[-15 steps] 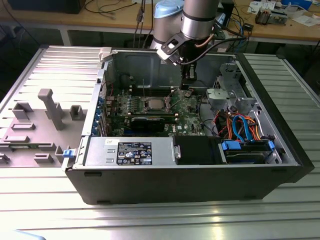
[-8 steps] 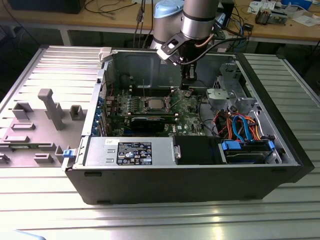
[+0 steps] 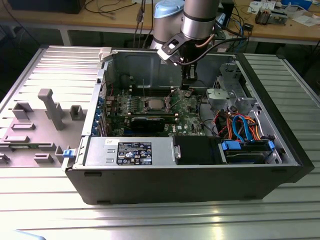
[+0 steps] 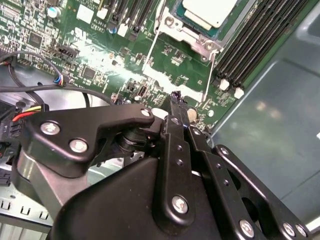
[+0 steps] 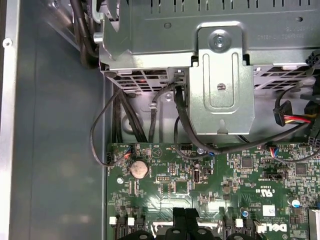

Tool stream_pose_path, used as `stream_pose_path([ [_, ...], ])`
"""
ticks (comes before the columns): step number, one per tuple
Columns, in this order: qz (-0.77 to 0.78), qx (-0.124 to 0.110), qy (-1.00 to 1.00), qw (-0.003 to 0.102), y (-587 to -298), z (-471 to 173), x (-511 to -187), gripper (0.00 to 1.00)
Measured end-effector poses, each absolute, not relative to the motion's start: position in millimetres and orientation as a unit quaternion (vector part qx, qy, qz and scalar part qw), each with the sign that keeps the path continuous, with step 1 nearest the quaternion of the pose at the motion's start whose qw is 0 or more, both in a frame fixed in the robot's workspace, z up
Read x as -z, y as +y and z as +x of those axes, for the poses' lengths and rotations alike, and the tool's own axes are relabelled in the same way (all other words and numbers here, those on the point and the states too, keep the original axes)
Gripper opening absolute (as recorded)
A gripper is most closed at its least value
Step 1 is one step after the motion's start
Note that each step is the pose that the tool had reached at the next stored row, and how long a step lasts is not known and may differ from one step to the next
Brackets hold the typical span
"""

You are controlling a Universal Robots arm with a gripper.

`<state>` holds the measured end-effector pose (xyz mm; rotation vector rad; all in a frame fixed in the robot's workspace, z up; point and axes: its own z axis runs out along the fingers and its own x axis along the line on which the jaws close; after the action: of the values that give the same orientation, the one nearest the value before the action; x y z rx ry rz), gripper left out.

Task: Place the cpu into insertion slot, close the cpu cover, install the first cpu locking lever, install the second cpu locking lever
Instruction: 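Close the cpu cover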

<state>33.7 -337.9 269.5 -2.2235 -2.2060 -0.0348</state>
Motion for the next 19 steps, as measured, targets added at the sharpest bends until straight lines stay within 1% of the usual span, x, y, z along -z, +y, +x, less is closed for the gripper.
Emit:
stream_pose_path([
  [9, -0.71, 0.01, -0.705, 0.004, -337.9, 41.9, -254.5, 0.11],
  [19, -0.709, 0.01, -0.705, 0.005, -337.9, 36.5, -253.1, 0.11],
])
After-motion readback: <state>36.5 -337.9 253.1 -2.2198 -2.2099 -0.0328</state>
